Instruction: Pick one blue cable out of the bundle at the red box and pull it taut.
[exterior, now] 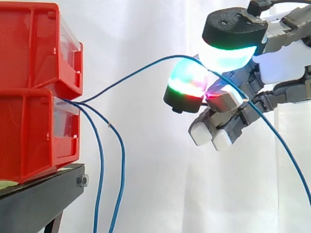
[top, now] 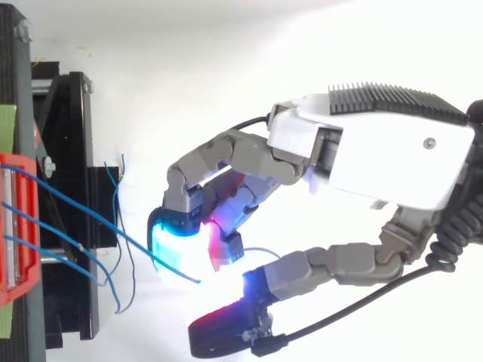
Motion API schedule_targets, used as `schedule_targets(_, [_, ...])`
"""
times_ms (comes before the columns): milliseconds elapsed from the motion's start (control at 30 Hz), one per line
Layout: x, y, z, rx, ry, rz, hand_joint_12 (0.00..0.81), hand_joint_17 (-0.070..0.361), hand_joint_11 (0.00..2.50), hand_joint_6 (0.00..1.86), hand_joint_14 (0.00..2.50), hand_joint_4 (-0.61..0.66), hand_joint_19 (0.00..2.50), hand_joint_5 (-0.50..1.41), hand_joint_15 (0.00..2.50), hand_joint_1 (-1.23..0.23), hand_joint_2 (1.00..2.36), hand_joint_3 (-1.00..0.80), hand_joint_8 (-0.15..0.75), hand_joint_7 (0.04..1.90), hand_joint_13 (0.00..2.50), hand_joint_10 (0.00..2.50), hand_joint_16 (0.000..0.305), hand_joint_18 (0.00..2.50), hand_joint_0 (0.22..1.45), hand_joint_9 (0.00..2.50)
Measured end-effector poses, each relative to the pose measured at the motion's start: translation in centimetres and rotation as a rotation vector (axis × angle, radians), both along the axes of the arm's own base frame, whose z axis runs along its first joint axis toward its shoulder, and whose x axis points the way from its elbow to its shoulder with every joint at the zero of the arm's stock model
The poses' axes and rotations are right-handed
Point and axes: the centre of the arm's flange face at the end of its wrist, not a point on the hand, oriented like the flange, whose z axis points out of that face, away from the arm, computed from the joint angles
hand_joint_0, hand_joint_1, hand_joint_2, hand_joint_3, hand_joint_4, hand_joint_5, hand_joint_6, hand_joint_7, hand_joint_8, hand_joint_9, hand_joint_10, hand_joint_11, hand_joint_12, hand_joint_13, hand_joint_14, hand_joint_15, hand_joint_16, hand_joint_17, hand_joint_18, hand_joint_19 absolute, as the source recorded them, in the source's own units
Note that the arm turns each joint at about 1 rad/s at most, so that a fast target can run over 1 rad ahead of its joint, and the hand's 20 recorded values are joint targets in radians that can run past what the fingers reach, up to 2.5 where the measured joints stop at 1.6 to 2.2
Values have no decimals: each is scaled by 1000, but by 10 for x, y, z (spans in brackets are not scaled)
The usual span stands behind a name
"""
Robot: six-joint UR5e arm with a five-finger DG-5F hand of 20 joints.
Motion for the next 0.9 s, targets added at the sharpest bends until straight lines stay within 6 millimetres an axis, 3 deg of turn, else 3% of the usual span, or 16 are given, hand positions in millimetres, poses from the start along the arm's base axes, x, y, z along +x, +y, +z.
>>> schedule_targets(900, [-1,3,0,16,2,0,421,116,970,874,13,101,425,-80,421,-744,1000,-500,409,1000,786,11,52,725,508,1173])
